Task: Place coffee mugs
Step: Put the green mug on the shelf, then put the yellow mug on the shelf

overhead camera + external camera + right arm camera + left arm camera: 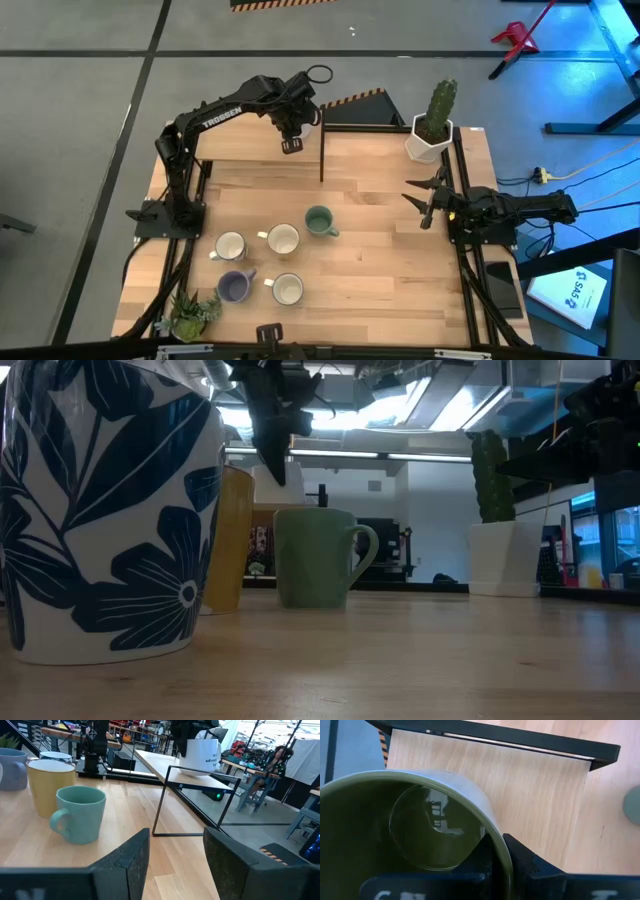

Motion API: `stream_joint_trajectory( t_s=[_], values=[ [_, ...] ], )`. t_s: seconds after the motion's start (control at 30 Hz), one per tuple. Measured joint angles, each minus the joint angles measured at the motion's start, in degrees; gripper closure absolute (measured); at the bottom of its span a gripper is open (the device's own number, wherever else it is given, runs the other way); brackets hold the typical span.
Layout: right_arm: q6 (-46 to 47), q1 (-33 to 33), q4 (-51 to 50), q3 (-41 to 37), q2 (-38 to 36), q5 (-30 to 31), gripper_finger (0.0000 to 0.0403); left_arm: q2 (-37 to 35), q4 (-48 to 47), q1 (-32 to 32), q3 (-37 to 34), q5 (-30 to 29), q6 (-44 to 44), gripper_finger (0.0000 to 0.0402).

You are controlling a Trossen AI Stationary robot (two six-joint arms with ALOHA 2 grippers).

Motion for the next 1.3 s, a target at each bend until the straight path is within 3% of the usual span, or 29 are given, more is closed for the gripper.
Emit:
stream_joint_trajectory(
  t_s=[0.2, 0.53, 0.83, 1.2, 1.3],
  values=[
    [0.0, 0.0, 0.0, 0.0, 0.0, 1.0, 0.0226, 0.0, 0.0, 0.0, 0.0, -0.1, 1.7, 0.0384],
    [0.0, 0.0, 0.0, 0.0, 0.0, 1.0, 0.0226, 0.0, 5.3, -1.0, 0.0, -2.6, 3.1, 0.0310],
    [0.0, 0.0, 0.1, 0.0, 0.0, 1.3, 0.0226, -0.6, 12.2, -2.6, 0.4, -5.9, 2.9, 0.0304],
    [0.0, 0.0, 0.1, 0.0, 0.0, 1.9, 0.0226, -0.7, 10.4, -3.2, 6.3, -9.9, 3.1, 0.0303],
    [0.0, 0.0, 0.1, 0.0, 0.0, 1.9, 0.0226, -2.0, 6.8, -3.7, 9.4, -5.8, 1.3, 0.0303]
  ],
)
